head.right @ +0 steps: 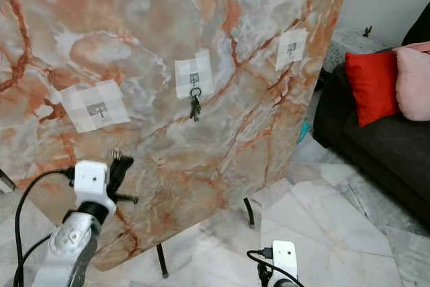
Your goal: Hang keys on a hook
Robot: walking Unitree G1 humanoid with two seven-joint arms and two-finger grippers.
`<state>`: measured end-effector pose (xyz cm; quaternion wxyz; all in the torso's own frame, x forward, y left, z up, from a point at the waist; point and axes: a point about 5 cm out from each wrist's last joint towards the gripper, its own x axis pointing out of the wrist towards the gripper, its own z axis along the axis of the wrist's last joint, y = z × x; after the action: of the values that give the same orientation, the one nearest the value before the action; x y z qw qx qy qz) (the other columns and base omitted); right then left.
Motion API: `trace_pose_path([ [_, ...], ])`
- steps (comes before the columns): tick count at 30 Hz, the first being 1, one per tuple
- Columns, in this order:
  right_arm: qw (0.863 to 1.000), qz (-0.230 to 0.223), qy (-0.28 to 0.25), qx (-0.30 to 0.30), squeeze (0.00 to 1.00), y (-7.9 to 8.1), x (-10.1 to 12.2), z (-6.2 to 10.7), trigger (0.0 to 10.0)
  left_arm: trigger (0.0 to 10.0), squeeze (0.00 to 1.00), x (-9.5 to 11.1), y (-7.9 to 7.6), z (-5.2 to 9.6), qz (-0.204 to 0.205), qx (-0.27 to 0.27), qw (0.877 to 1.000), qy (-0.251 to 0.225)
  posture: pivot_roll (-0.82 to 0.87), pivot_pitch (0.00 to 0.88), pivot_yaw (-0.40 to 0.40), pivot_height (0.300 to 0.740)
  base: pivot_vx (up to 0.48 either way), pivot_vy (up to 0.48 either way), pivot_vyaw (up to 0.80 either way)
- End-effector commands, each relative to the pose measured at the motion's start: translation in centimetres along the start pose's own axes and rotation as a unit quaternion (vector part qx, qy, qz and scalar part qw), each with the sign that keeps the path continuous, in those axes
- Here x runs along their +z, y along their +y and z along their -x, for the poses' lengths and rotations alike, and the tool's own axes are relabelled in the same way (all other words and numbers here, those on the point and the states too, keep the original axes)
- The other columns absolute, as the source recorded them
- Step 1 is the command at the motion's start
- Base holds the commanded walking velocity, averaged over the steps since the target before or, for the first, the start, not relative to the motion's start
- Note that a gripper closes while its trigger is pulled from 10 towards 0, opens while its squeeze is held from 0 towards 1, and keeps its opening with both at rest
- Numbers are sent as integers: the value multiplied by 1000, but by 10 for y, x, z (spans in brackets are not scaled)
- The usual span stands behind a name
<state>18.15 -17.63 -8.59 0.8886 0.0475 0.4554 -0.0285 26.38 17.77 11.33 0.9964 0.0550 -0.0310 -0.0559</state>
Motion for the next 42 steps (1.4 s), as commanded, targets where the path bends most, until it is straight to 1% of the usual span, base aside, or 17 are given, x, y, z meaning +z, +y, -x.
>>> trace_pose_path([
  [1,1000,0,1,-4,0,-2,0,0,10000,10000,0,6,1,-5,-14,-4,1000,-10,102,0,-52,740,0,0,0],
  [6,1000,1,2,-5,0,-2,-1,0,10000,10000,0,14,-3,-15,-30,-20,999,-23,101,0,-52,740,0,0,0],
  [11,1000,0,2,-6,0,-2,-1,0,10000,10000,0,16,-2,-16,-37,-12,999,-33,98,0,-49,740,0,0,0],
  [17,1000,1,2,-6,0,-1,-1,0,10000,10000,0,21,0,-19,-57,-10,997,-42,98,0,-49,740,0,0,0],
  [20,1000,0,2,-6,0,-1,-1,0,10000,10000,0,24,0,-22,-62,-11,997,-46,96,0,-48,740,0,0,0],
  [22,1000,0,2,-6,0,-2,-2,0,10000,10000,0,26,1,-27,-72,-15,996,-46,95,0,-48,740,0,0,0],
  [28,1000,1,3,-6,0,-2,-2,1,10000,10000,0,30,1,-33,-80,-14,996,-48,92,0,-45,740,0,0,0],
  [35,1000,1,3,-5,0,-1,-3,1,10000,10000,0,30,2,-33,-78,-14,996,-51,94,0,-45,740,0,0,0],
  [39,1000,1,2,-6,0,-1,-2,0,10000,10000,0,27,2,-31,-78,-12,996,-46,94,0,-46,740,0,0,0],
  [42,1000,11,1,-6,0,-2,-1,0,10000,10000,0,27,3,-30,-78,-9,996,-46,94,0,-46,740,0,0,0],
])
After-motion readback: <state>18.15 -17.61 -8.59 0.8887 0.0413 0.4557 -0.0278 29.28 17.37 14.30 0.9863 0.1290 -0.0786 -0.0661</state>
